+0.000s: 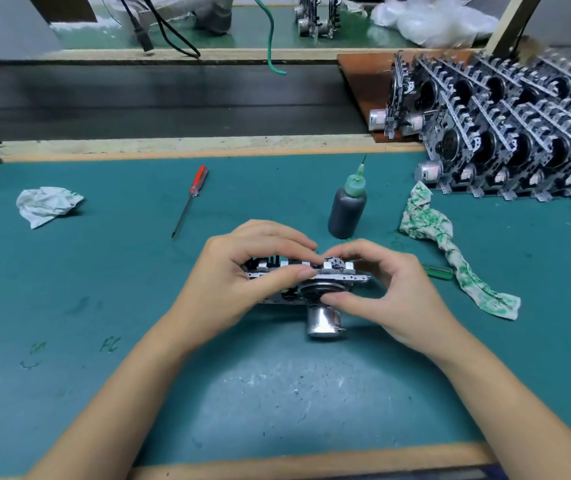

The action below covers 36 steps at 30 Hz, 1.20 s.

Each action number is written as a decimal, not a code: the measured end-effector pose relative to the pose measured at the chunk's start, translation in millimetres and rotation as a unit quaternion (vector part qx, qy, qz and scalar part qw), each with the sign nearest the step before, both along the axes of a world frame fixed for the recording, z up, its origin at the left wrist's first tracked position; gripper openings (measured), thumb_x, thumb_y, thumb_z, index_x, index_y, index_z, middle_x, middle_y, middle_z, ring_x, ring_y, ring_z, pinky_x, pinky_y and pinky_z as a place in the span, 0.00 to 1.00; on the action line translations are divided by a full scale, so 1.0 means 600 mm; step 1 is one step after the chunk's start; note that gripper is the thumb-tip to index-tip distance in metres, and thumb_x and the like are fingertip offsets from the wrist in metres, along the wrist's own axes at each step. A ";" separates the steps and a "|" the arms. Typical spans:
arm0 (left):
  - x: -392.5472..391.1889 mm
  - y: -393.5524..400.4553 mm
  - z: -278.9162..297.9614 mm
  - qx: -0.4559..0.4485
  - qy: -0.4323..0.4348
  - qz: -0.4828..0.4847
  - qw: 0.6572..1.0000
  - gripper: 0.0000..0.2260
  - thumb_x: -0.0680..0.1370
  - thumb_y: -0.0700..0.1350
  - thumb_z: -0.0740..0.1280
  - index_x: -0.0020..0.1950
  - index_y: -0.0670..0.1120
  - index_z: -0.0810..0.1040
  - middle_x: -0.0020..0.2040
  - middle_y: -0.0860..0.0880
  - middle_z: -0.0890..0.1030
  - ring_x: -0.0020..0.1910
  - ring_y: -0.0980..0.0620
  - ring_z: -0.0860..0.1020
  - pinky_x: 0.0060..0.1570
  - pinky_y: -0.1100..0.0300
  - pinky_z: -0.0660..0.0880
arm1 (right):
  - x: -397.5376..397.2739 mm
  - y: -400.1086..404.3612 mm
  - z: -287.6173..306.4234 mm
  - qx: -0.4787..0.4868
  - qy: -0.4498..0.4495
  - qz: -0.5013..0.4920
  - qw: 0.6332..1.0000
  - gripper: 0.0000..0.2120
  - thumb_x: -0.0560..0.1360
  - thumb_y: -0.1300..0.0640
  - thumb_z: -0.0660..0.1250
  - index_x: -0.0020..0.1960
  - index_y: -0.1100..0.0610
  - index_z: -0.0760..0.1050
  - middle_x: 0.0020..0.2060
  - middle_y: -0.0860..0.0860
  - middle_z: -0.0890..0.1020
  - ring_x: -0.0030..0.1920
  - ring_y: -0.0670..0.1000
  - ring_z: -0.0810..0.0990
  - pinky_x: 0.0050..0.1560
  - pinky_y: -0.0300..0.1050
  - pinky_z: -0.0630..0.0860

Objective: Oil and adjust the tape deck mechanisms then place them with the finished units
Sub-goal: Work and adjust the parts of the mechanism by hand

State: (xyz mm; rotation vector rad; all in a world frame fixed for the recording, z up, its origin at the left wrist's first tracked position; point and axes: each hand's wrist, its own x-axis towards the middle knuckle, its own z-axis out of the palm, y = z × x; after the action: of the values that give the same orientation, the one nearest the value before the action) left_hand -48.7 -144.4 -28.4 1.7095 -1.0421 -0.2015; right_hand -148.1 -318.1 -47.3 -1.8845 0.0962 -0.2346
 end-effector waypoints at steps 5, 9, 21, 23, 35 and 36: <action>0.001 -0.002 -0.002 -0.004 -0.001 0.000 1.000 0.06 0.71 0.49 0.71 0.47 0.55 0.82 0.48 0.57 0.83 0.54 0.59 0.77 0.57 0.65 0.70 | 0.002 0.002 0.003 0.013 0.009 -0.016 1.000 0.15 0.61 0.57 0.77 0.45 0.46 0.80 0.44 0.47 0.84 0.49 0.47 0.80 0.58 0.48 0.74; 0.003 -0.005 -0.003 -0.004 0.000 -0.006 1.000 0.08 0.71 0.43 0.71 0.48 0.54 0.81 0.47 0.57 0.83 0.57 0.58 0.77 0.59 0.65 0.70 | 0.004 0.002 0.007 -0.002 0.008 -0.018 1.000 0.19 0.62 0.62 0.79 0.47 0.45 0.80 0.45 0.48 0.83 0.50 0.49 0.80 0.59 0.53 0.74; -0.001 0.001 -0.004 0.011 0.010 -0.008 1.000 0.07 0.72 0.43 0.70 0.46 0.56 0.81 0.48 0.59 0.83 0.61 0.60 0.74 0.60 0.69 0.67 | 0.000 -0.003 0.003 -0.036 -0.003 -0.001 0.999 0.18 0.64 0.61 0.78 0.49 0.45 0.79 0.46 0.45 0.82 0.52 0.44 0.79 0.59 0.39 0.71; -0.001 0.001 -0.005 0.007 0.009 -0.006 1.000 0.07 0.72 0.43 0.70 0.45 0.56 0.81 0.48 0.59 0.83 0.61 0.60 0.74 0.60 0.68 0.67 | -0.003 -0.005 0.005 -0.052 0.004 0.005 0.999 0.19 0.65 0.61 0.78 0.50 0.45 0.79 0.47 0.44 0.81 0.53 0.43 0.78 0.59 0.36 0.70; 0.001 0.002 -0.008 -0.001 0.028 -0.008 1.000 0.07 0.72 0.44 0.70 0.45 0.57 0.81 0.50 0.60 0.83 0.60 0.59 0.76 0.59 0.68 0.68 | -0.055 -0.015 -0.006 -0.428 -0.072 -0.047 0.900 0.21 0.72 0.41 0.63 0.52 0.57 0.82 0.47 0.45 0.82 0.49 0.49 0.78 0.51 0.45 0.72; 0.000 0.002 -0.008 -0.001 0.027 -0.010 1.000 0.07 0.72 0.45 0.71 0.45 0.57 0.81 0.50 0.60 0.83 0.59 0.59 0.76 0.59 0.69 0.68 | -0.056 -0.016 -0.003 -0.414 -0.074 -0.052 0.906 0.22 0.72 0.41 0.63 0.56 0.56 0.80 0.49 0.44 0.82 0.51 0.48 0.77 0.53 0.45 0.73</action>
State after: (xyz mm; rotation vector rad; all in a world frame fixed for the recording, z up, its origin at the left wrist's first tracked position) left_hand -48.4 -143.3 -32.9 1.6837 -1.0184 -0.2579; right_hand -181.4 -327.9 -49.2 -2.7030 -0.0160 -0.5552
